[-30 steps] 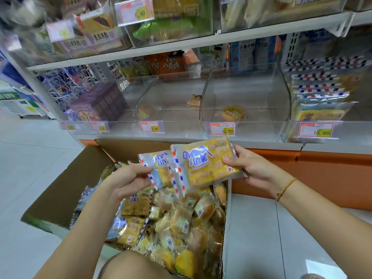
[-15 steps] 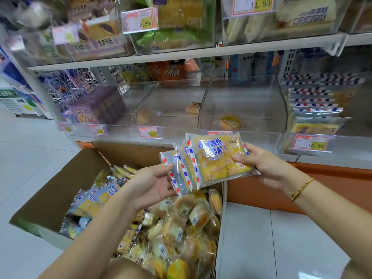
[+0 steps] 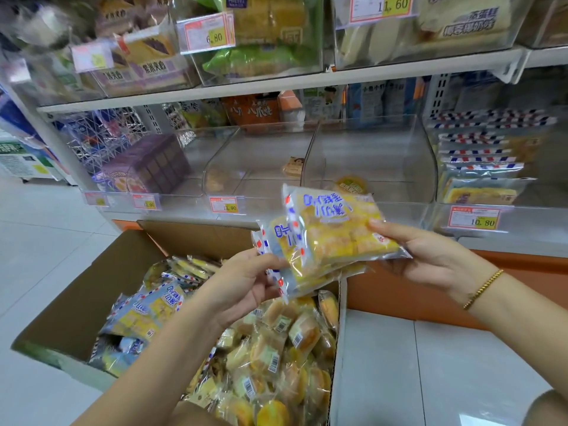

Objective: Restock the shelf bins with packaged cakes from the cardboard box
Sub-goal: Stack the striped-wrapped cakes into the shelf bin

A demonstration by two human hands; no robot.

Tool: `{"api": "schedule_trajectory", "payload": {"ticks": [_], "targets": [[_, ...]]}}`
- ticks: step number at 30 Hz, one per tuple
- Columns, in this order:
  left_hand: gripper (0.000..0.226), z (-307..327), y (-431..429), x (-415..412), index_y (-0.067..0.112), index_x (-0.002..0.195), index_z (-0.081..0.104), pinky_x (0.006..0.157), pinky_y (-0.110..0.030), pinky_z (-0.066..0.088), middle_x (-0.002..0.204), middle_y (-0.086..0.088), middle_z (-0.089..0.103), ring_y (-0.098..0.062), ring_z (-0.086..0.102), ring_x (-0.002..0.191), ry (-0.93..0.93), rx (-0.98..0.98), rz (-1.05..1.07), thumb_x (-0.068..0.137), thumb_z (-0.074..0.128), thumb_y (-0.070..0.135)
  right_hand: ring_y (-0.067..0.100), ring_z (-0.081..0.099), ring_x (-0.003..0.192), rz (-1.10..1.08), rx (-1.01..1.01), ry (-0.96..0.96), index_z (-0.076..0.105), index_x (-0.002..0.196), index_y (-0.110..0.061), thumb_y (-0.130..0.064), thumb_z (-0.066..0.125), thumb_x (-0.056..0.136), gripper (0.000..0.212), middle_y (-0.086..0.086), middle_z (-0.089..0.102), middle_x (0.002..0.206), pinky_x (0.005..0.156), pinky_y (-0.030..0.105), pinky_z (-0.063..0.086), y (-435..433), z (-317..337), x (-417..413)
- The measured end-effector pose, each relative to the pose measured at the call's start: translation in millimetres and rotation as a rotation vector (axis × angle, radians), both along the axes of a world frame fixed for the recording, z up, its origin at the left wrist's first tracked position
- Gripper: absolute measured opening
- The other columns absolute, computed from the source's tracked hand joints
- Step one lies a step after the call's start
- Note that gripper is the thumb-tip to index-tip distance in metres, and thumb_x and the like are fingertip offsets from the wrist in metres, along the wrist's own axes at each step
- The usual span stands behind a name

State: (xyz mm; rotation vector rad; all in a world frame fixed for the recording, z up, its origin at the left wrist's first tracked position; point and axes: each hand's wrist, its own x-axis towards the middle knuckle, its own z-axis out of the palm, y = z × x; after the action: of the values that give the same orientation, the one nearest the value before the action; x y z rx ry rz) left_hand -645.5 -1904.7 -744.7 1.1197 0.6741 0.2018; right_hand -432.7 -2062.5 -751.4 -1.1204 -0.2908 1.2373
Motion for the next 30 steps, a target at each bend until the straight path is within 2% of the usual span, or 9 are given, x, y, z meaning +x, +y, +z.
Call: {"api": "schedule_trajectory", "payload": {"ticks": [4,8,10,13,15,18,22,27,30], "targets": [[0.031,3.0,-5.5,6.5,0.000,0.097,0.058,0.050,-0.026,0.051,0.095,-0.022,0.064,-0.024,0.051,0.070,-0.010,0.001,-0.006,0.066,0.067,0.002,0.015,0.071,0.060,-0.055,-0.022,0.081,0.077,0.074,-0.008,-0.018,0.098,0.020,0.059,0.007,0.074,0.077,0.052,0.024,0.056,-8.5,-7.2,8.0],[0.031,5.8,-11.9,15.6,0.000,0.096,0.060,0.052,-0.027,0.055,0.089,-0.017,0.070,-0.022,0.058,0.064,-0.041,-0.037,-0.023,0.066,0.064,0.003,0.012,0.070,0.057,-0.055,-0.107,-0.023,0.067,0.091,-0.004,-0.015,0.072,0.060,0.034,0.006,0.074,0.074,0.050,0.023,0.055,-16.3,12.0,13.5],[0.033,10.0,-17.5,24.4,-0.001,0.101,0.061,0.054,-0.028,0.057,0.091,-0.017,0.071,-0.022,0.061,0.067,-0.069,-0.102,-0.011,0.068,0.066,0.002,0.015,0.071,0.065,-0.056,-0.135,-0.122,0.067,0.100,-0.002,-0.018,0.069,0.064,0.040,0.009,0.074,0.084,0.053,0.025,0.059,-20.3,24.3,21.9],[0.010,22.7,-35.9,47.2,0.000,0.088,0.058,0.047,-0.025,0.055,0.060,-0.012,0.066,-0.013,0.059,0.043,-0.089,-0.168,0.015,0.079,0.053,-0.002,0.018,0.070,0.089,-0.068,-0.234,-0.502,0.069,0.109,-0.013,-0.039,0.072,0.065,0.051,0.003,0.074,0.100,0.071,0.030,0.058,-27.2,41.8,33.4],[0.019,31.3,-50.3,67.9,0.004,0.074,0.052,0.041,-0.020,0.051,0.042,-0.004,0.054,-0.008,0.051,0.033,-0.086,-0.166,0.068,0.091,0.045,-0.003,0.013,0.067,0.085,-0.134,-0.306,-0.712,0.063,0.119,-0.023,-0.050,0.070,0.071,0.055,-0.005,0.071,0.107,0.062,0.021,0.052,-31.4,55.0,40.1],[0.024,38.7,-66.7,100.6,0.005,0.071,0.050,0.036,-0.016,0.046,0.036,0.000,0.048,-0.005,0.047,0.029,-0.115,-0.195,0.114,0.094,0.045,-0.002,0.007,0.059,0.085,-0.248,-0.396,-0.966,0.049,0.137,-0.026,-0.061,0.062,0.079,0.069,-0.003,0.057,0.126,0.058,0.018,0.045,-42.9,69.0,58.9],[0.018,41.7,-86.2,140.2,0.005,0.075,0.052,0.039,-0.018,0.050,0.043,-0.002,0.052,-0.007,0.049,0.033,-0.166,-0.246,0.074,0.092,0.049,-0.001,0.013,0.056,0.097,-0.329,-0.507,-1.246,0.065,0.116,-0.025,-0.067,0.057,0.079,0.057,-0.004,0.061,0.113,0.076,0.031,0.045,-75.4,88.2,81.6],[0.006,38.2,-123.1,180.8,0.001,0.086,0.058,0.059,-0.031,0.058,0.071,-0.013,0.066,-0.017,0.064,0.053,-0.182,-0.311,0.013,0.088,0.055,-0.003,0.011,0.056,0.091,-0.358,-0.425,-1.132,0.064,0.119,-0.027,-0.041,0.072,0.082,0.041,-0.004,0.061,0.104,0.070,0.023,0.043,-112.9,96.7,114.7],[0.011,41.9,-150.7,200.8,0.001,0.084,0.056,0.052,-0.029,0.058,0.066,-0.013,0.067,-0.018,0.065,0.051,-0.202,-0.339,0.059,0.089,0.052,-0.007,0.015,0.060,0.092,-0.445,-0.325,-0.850,0.065,0.120,-0.015,-0.025,0.076,0.080,0.043,0.000,0.067,0.102,0.079,0.029,0.052,-125.5,87.8,137.2]]}}
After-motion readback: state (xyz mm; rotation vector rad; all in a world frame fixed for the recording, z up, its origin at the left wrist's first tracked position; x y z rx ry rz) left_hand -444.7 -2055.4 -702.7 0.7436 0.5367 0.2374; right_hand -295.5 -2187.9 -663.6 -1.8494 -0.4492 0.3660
